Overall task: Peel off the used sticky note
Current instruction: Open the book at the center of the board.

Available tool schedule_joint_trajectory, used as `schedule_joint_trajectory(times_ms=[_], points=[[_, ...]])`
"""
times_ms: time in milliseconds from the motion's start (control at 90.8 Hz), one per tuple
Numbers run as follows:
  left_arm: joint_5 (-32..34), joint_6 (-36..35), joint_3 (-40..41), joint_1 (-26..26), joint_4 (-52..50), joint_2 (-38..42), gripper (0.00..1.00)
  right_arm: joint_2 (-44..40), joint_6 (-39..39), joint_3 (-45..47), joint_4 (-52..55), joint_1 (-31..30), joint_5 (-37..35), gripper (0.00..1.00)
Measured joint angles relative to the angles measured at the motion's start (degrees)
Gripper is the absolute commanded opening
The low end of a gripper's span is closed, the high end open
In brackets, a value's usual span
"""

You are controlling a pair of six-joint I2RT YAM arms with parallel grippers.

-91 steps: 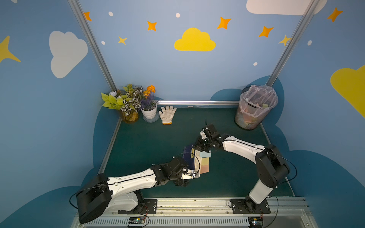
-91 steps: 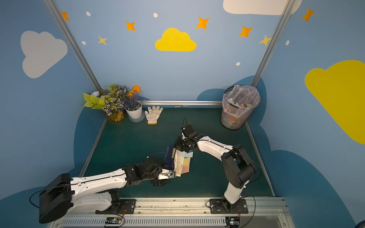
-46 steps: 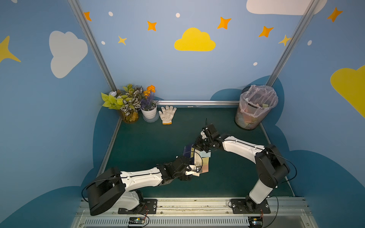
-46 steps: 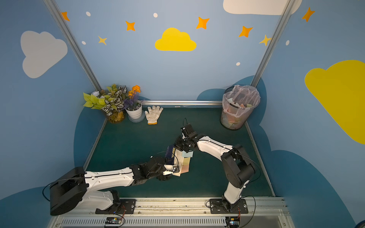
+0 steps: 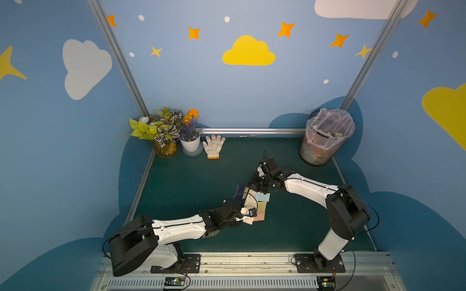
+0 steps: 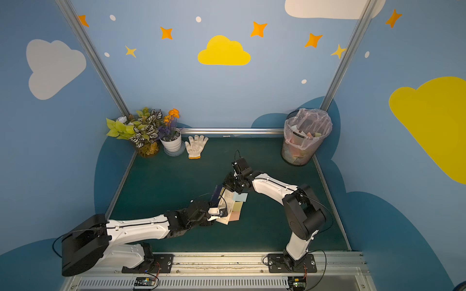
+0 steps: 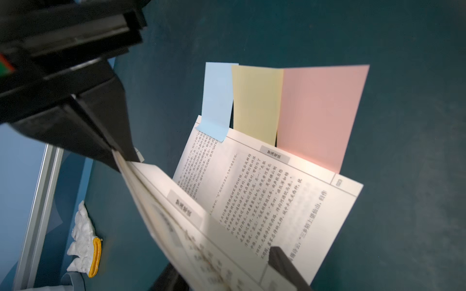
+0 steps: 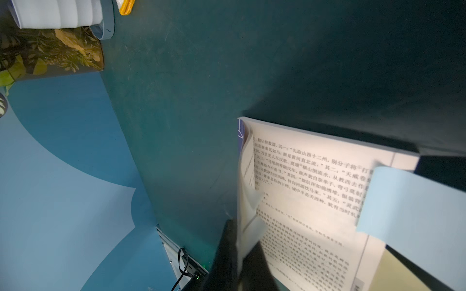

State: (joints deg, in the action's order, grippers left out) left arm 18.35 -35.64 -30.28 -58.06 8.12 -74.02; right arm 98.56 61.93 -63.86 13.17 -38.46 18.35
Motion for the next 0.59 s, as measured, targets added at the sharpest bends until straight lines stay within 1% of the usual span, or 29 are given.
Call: schedule_joint_trajectory(times_ms=[110, 165, 209, 319, 341, 363, 440, 484, 595], points=[[-1.1, 0.8, 0.0, 1.0, -1.3, 2.0, 0.38, 0.0, -1.0, -0.1, 1.1, 0.0, -0.4, 0.26], [-1.9, 1.3, 0.0, 1.9, -2.0, 2.5, 0.37, 0.0, -1.6, -0.1, 1.6, 0.1, -0.5, 0.31], [-2.7, 1.9, 0.0, 2.7, -2.6, 2.8, 0.33, 0.0, -2.2, -0.2, 2.1, 0.2, -0.5, 0.37], [-4.8, 3.4, 0.0, 4.8, -3.7, 3.1, 0.23, -0.8, -3.5, -0.4, 3.9, 0.5, -0.8, 0.58], [-5.1, 3.5, 0.0, 5.2, -4.0, 3.2, 0.21, -1.2, -3.9, -0.5, 4.3, 0.6, -0.8, 0.64], [-5.6, 3.8, 0.0, 5.7, -4.3, 3.3, 0.20, -1.6, -4.3, -0.5, 4.7, 0.7, -0.9, 0.70], [-7.3, 4.9, -0.1, 7.6, -5.7, 3.4, 0.17, -3.3, -5.2, -0.5, 6.0, 1.2, -1.2, 0.83], [-8.3, 5.4, -0.3, 8.5, -6.5, 3.5, 0.16, -4.4, -5.8, -0.5, 6.6, 1.4, -1.5, 0.86], [-11.2, 6.8, -1.0, 11.0, -8.4, 4.0, 0.09, -7.0, -6.9, -0.4, 7.8, 1.7, -1.9, 0.86]])
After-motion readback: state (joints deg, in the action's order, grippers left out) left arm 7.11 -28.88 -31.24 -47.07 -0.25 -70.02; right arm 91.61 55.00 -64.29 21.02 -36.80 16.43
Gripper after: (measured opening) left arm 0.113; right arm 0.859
